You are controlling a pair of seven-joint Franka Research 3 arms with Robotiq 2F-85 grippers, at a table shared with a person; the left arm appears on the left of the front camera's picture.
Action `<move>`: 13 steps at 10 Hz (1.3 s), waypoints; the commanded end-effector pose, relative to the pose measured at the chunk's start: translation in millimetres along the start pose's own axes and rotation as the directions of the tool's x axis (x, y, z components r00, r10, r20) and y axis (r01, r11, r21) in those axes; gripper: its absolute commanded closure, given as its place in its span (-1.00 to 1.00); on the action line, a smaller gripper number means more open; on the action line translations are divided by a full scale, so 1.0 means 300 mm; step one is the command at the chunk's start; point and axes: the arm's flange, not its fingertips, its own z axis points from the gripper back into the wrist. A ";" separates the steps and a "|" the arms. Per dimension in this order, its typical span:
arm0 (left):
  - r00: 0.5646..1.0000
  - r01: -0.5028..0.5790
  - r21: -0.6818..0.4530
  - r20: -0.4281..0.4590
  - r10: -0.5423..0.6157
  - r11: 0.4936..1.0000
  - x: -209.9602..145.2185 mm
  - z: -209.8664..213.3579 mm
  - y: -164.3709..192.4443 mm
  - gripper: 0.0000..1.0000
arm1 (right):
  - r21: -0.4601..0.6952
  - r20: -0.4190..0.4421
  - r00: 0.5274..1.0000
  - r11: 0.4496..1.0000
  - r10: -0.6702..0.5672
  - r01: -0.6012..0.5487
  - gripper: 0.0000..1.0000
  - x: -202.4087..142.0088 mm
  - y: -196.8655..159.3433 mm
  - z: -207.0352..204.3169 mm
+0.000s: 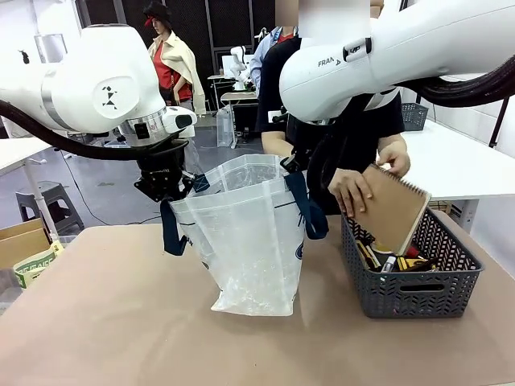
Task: Transfer purchased items from the store into the shopping bag.
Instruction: Move the Reusable shopping bag to the right side of the table.
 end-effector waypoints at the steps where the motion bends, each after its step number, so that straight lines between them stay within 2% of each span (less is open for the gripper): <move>1: 1.000 -0.011 0.001 0.001 0.011 1.000 -0.002 0.002 0.003 1.00 | -0.001 0.000 1.000 1.000 -0.011 0.011 1.00 -0.001 -0.002 0.000; 10: 1.000 -0.011 0.001 0.001 0.011 1.000 -0.002 0.002 0.003 1.00 | -0.001 0.000 1.000 1.000 -0.011 0.011 1.00 -0.001 -0.002 0.000; 11: 1.000 0.000 0.000 0.000 0.000 1.000 0.000 0.000 0.000 1.00 | -0.001 0.000 1.000 1.000 -0.011 0.011 1.00 -0.001 -0.002 0.000; 13: 0.996 0.083 -0.079 -0.028 -0.086 0.993 0.003 0.014 0.019 1.00 | 0.005 0.007 1.000 1.000 0.028 -0.028 1.00 -0.010 0.003 0.010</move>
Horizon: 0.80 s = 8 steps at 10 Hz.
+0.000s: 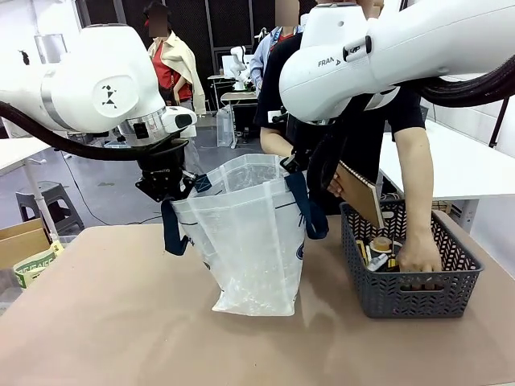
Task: Transfer purchased items from the store into the shopping bag.
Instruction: Move the Reusable shopping bag to the right side of the table.
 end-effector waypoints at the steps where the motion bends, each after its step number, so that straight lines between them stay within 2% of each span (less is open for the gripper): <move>1: 0.994 0.105 -0.079 -0.031 -0.107 0.991 0.008 0.017 0.029 1.00 | -0.005 0.003 0.999 0.999 0.046 -0.045 1.00 -0.017 0.003 0.014; 3: 0.983 0.178 -0.106 -0.018 -0.181 0.978 0.016 0.013 0.037 1.00 | -0.016 -0.002 0.998 0.998 0.066 -0.066 1.00 -0.018 0.009 0.015; 5: 0.979 0.203 -0.124 0.007 -0.204 0.971 0.030 0.013 0.059 1.00 | -0.028 0.003 0.996 0.995 0.093 -0.093 1.00 -0.018 0.010 0.012; 8: 0.967 0.251 -0.100 -0.026 -0.254 0.963 0.027 0.008 0.066 1.00 | -0.043 -0.009 0.993 0.992 0.120 -0.120 1.00 -0.014 0.011 0.005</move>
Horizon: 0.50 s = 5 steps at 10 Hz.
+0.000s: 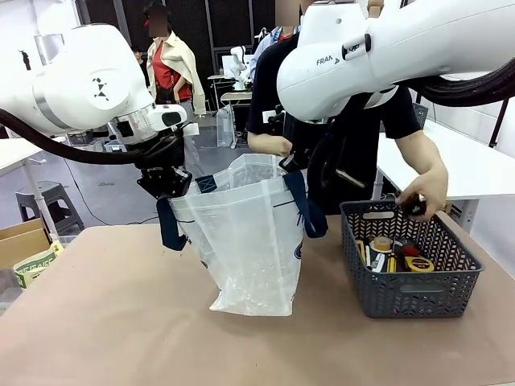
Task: Transfer purchased items from the store into the shopping bag.
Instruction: Move the Reusable shopping bag to the right side of the table.
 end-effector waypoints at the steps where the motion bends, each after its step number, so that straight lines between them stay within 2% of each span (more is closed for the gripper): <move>1: 0.998 0.041 0.006 -0.056 -0.040 0.999 -0.004 -0.001 0.014 1.00 | -0.060 -0.021 0.999 0.997 0.045 -0.046 1.00 -0.011 -0.010 -0.013; 5: 0.990 0.074 0.039 -0.125 -0.068 0.997 -0.009 0.011 0.039 1.00 | -0.099 -0.059 0.995 0.991 0.085 -0.091 1.00 -0.003 -0.005 -0.031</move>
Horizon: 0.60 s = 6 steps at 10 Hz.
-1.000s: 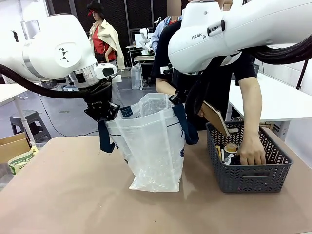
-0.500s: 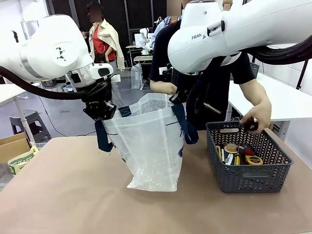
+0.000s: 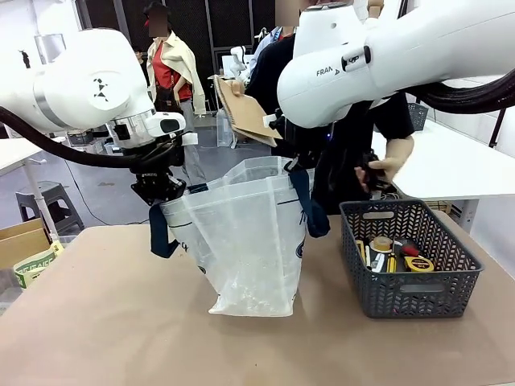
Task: Transfer purchased items from the store into the shopping bag.
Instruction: Move the Reusable shopping bag to the right side of the table.
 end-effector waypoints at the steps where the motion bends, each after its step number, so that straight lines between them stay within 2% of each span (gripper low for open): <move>1: 0.998 0.051 0.028 -0.042 -0.050 0.998 0.010 0.033 0.025 1.00 | -0.031 -0.030 0.999 0.999 0.036 -0.037 1.00 0.002 0.003 -0.014; 6: 0.996 0.065 -0.008 -0.068 -0.065 0.998 0.017 0.011 0.016 1.00 | -0.034 -0.031 0.998 0.998 0.050 -0.051 1.00 0.003 0.011 -0.024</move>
